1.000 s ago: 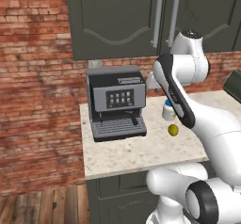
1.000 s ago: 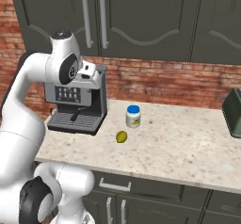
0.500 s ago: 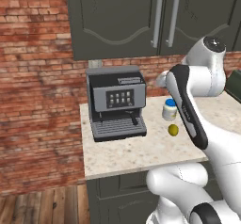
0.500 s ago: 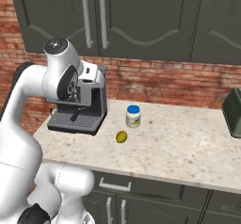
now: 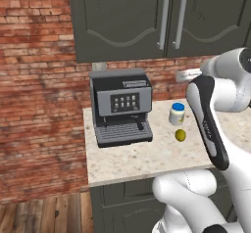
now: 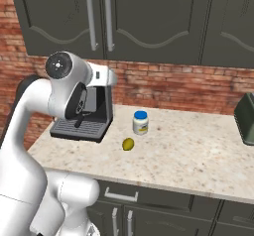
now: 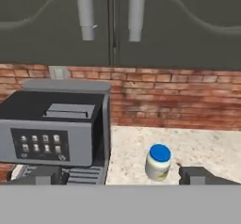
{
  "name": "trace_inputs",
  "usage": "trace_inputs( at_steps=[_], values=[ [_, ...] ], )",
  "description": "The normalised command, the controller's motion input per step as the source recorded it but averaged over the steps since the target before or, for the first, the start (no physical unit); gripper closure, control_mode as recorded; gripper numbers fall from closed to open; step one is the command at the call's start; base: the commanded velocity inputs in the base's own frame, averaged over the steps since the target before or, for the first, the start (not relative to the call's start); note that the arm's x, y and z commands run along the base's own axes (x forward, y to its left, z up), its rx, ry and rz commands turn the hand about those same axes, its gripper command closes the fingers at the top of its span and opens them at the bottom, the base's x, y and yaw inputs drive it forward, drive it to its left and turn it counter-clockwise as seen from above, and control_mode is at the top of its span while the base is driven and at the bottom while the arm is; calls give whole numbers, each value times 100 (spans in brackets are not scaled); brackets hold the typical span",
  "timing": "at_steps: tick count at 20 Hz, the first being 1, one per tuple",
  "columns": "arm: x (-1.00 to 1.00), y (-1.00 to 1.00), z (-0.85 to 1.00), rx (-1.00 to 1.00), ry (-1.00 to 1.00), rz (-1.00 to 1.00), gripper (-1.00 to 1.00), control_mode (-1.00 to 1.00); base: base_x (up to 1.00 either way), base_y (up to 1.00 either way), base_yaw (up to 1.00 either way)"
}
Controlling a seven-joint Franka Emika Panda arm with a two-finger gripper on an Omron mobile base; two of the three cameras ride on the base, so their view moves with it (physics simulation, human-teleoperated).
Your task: Pick the pan from the cabinet and place it on the stove. Then turn on the stove burner for the pan.
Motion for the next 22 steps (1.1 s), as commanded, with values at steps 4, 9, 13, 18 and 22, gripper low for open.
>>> trace_inputs(
  at_steps=[4,9,13,18,22],
  values=[
    [0,-6,51,5,-28,0,-100,-100,0,0,0],
    [0,-4,47,4,-27,3,-100,-100,0,0,0],
    [3,-1,39,1,-26,3,-100,-100,0,0,0],
    [13,-1,26,0,-25,2,-100,-100,0,0,0],
    [31,0,13,0,-19,0,-100,-100,0,0,0]
  ],
)
